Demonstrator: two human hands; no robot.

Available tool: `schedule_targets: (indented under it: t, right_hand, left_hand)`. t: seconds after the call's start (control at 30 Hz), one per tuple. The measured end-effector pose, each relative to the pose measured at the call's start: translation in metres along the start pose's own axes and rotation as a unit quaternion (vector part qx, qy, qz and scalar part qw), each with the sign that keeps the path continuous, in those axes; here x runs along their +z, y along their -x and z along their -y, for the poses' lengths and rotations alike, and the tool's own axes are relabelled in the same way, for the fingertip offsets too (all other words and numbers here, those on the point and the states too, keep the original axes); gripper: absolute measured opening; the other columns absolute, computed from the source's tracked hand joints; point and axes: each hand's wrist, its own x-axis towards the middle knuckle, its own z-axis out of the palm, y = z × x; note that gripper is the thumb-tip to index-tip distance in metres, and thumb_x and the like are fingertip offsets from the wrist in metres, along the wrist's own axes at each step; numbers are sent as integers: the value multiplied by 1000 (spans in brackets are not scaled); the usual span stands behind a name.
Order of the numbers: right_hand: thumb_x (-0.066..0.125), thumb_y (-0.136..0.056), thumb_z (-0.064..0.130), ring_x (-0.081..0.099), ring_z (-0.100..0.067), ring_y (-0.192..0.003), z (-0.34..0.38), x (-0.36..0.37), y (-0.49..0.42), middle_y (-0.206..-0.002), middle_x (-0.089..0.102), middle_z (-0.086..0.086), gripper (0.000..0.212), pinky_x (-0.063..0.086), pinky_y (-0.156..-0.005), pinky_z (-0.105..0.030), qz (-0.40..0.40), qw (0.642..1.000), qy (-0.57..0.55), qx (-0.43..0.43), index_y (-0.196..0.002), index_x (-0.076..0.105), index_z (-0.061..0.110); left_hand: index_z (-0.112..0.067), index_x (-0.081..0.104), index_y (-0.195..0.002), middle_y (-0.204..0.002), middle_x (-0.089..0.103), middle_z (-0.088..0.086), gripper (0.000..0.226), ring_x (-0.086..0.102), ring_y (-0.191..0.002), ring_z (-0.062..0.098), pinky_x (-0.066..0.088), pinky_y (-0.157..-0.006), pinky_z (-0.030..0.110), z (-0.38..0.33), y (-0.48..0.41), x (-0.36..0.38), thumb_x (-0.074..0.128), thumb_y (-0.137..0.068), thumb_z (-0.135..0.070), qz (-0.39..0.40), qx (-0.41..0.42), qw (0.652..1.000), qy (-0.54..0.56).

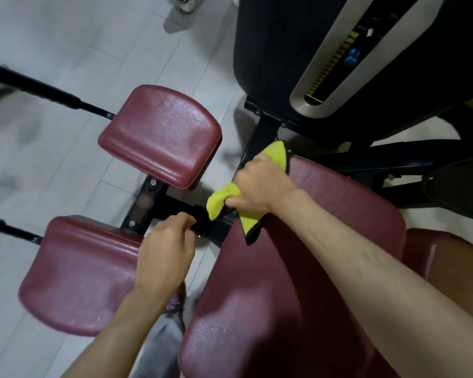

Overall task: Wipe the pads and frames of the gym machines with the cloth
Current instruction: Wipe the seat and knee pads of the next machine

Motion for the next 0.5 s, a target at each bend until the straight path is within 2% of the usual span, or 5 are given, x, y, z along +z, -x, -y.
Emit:
schedule_targets:
  t: [0.07, 0.13, 0.27, 0.37, 0.5]
  right_hand:
    - [15, -69, 69, 64, -30, -78, 10, 4, 10, -77, 70, -7, 68, 42, -88, -41, 26, 998, 12, -48, -69, 63, 21]
    - [16, -70, 71, 65, -28, -85, 4, 0, 9, -83, 71, -4, 71, 40, -91, -40, 49, 997, 20, -65, -77, 68, 22]
    - [39, -87, 70, 66, -30, -100, -25, -12, -13, -99, 73, -9, 58, 38, -93, -42, 69, 996, -10, 56, -88, 67, 19]
    - [45, -91, 67, 64, -29, -106, -16, -12, -20, -107, 72, -10, 54, 36, -98, -44, 85, 986, -9, 143, -99, 70, 19]
    - [43, -91, 68, 61, -27, -104, 38, -9, 2, -103, 72, -8, 60, 30, -106, -45, 89, 989, 59, 105, -100, 74, 18]
  left_hand:
    - [-21, 69, -112, -102, 71, -5, 25, 64, -93, 22, 51, -73, 38, 4, -3, -4, 56, -94, -10, 13, 19, 1000, -20]
    - [-21, 68, -111, -103, 71, -4, 24, 64, -94, 24, 52, -74, 41, 8, -4, -8, 57, -93, -10, 22, 38, 998, -40]
    - [-19, 68, -110, -101, 71, -2, 23, 63, -90, 25, 50, -68, 39, 19, -1, -15, 57, -92, -10, 27, 49, 997, -53]
    - [-19, 68, -108, -100, 70, -2, 22, 63, -88, 25, 49, -65, 38, 26, 4, -20, 57, -92, -9, 26, 62, 996, -53]
    - [-18, 68, -106, -95, 69, -3, 21, 61, -86, 24, 42, -60, 34, 36, 13, -30, 57, -91, -8, 26, 67, 997, -41]
